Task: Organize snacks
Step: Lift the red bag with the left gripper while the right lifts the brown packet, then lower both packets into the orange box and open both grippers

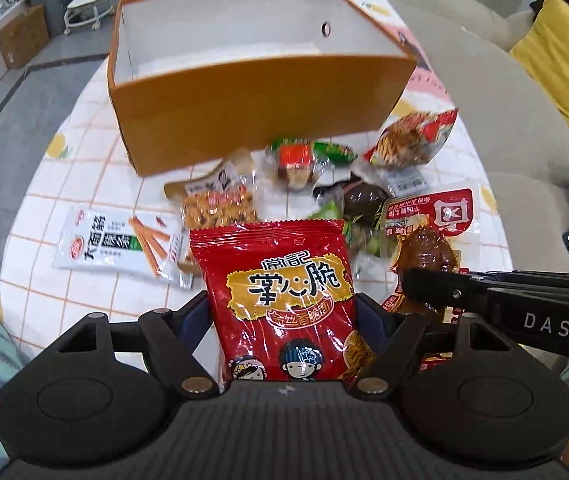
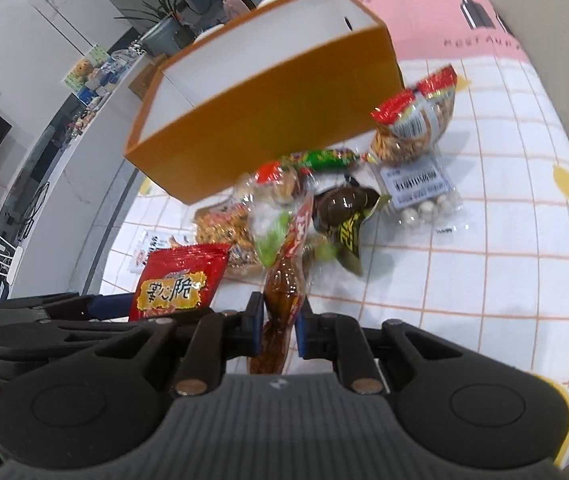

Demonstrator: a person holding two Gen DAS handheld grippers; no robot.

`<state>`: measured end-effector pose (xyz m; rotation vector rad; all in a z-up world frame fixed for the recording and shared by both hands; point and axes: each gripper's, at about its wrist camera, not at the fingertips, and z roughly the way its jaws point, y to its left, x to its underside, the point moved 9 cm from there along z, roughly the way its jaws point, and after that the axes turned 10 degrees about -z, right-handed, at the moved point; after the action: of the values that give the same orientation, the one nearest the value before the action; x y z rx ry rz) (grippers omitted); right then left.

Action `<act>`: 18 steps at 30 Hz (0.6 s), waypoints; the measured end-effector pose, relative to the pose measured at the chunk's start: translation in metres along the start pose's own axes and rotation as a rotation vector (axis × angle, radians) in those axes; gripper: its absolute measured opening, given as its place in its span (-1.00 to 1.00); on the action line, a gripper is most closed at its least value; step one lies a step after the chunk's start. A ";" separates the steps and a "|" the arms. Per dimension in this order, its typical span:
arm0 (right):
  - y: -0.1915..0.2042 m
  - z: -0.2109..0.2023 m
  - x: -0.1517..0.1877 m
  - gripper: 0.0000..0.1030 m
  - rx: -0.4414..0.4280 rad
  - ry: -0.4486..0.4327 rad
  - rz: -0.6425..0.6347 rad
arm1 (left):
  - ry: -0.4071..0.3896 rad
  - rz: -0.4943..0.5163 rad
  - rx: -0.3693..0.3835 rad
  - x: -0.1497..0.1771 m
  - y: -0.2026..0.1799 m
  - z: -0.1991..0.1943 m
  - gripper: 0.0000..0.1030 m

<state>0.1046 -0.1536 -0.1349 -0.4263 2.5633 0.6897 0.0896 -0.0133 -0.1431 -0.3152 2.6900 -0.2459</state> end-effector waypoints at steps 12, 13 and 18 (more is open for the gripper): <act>0.010 -0.017 -0.046 -0.76 -0.001 -0.088 -0.031 | -0.148 0.051 0.042 -0.062 -0.005 -0.035 0.68; 0.012 -0.019 -0.056 -0.76 0.004 -0.104 -0.046 | -0.163 0.059 0.036 -0.071 -0.005 -0.038 0.68; 0.017 -0.020 -0.102 -0.76 0.026 -0.176 -0.098 | -0.217 0.100 0.020 -0.112 -0.008 -0.040 0.68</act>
<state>0.1780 -0.1324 -0.0622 -0.4578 2.3672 0.6285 0.1735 0.0132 -0.0623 -0.1890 2.4788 -0.1962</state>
